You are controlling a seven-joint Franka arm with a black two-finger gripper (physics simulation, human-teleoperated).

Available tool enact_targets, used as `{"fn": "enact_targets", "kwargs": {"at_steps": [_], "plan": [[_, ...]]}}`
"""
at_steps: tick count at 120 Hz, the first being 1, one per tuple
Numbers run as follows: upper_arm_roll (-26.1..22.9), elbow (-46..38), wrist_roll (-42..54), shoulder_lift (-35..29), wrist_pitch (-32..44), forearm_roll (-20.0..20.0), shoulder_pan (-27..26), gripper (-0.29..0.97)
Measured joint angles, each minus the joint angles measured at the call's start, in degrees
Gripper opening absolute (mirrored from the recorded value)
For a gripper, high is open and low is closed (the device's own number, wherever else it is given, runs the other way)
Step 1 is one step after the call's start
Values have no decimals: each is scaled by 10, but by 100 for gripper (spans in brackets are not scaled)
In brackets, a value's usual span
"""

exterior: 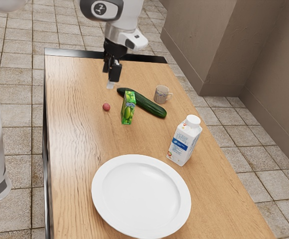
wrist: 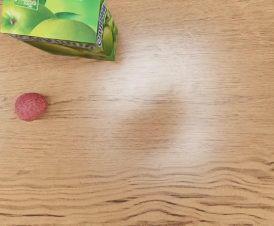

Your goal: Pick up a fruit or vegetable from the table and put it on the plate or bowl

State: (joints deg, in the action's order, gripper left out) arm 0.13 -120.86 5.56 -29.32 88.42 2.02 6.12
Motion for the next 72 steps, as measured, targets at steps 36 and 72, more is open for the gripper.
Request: {"fn": "enact_targets", "kwargs": {"at_steps": [36,72], "plan": [[68,-33,41,16,34,17,4,68],[90,-61,84,44,61,8,28,68]]}}
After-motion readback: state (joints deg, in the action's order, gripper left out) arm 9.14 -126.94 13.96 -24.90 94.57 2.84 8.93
